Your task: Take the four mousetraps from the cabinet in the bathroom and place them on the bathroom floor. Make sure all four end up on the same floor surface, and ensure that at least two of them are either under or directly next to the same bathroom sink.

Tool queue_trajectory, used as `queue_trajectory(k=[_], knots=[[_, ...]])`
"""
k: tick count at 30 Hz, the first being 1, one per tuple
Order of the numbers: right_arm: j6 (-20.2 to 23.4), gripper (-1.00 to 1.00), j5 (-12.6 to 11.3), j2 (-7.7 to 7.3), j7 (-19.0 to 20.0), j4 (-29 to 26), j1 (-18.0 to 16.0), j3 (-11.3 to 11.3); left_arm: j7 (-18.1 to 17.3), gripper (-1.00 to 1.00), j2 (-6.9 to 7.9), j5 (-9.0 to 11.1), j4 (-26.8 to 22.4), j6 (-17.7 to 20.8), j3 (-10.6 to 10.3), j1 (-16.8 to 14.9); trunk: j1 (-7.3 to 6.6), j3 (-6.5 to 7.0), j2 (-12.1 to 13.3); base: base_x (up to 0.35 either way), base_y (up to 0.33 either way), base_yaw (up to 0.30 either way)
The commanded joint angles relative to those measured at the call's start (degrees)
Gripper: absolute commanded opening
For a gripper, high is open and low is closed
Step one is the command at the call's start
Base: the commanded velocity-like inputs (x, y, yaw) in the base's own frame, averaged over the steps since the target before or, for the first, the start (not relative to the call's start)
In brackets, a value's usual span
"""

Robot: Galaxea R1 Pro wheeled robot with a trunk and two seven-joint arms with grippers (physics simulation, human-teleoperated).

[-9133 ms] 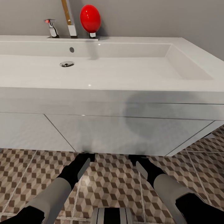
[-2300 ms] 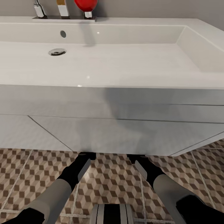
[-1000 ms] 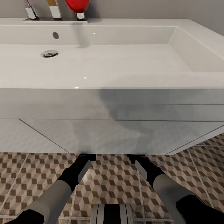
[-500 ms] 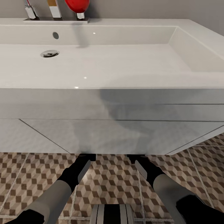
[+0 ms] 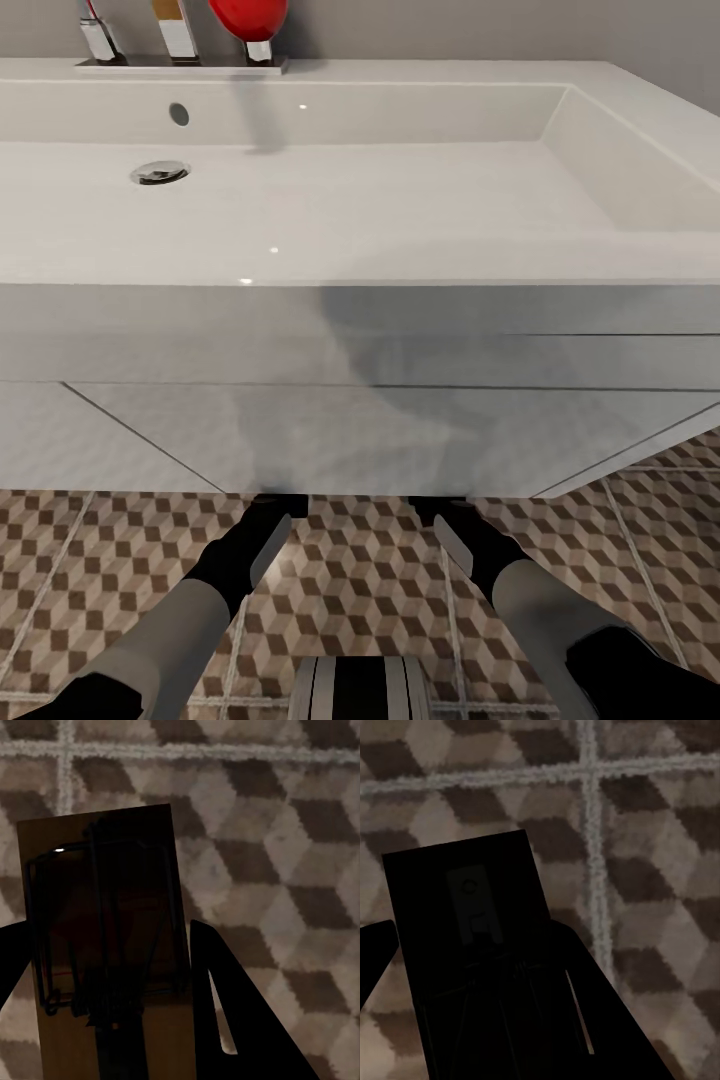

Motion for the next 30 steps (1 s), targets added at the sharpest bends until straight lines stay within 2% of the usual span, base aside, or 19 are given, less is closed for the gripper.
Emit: queue_trajectory(k=[1,19,23,30], knots=[[0.2,-1.0,-0.6,-0.06,-0.5,-0.2,-2.9,0.3,0.5,-1.0,0.02,0.3,-0.3,0.3,-0.4,-0.6,-0.03,-0.02,0.0,0.0,0.0,0.0],[0.2,-1.0,-0.6,-0.06,-0.5,-0.2,-2.9,0.4,0.5,-1.0,0.02,0.3,-0.3,0.3,-0.4,-0.6,-0.03,-0.02,0.0,0.0,0.0,0.0],[0.2,-1.0,-0.6,-0.06,-0.5,-0.2,-2.9,0.3,0.5,-1.0,0.02,0.3,-0.3,0.3,-0.4,-0.6,0.08,-0.9,-0.1,0.0,0.0,0.0],[0.2,-1.0,-0.6,-0.06,-0.5,-0.2,-2.9,0.4,0.5,-1.0,0.02,0.3,-0.3,0.3,-0.4,-0.6,0.08,-0.9,-0.1,0.0,0.0,0.0]])
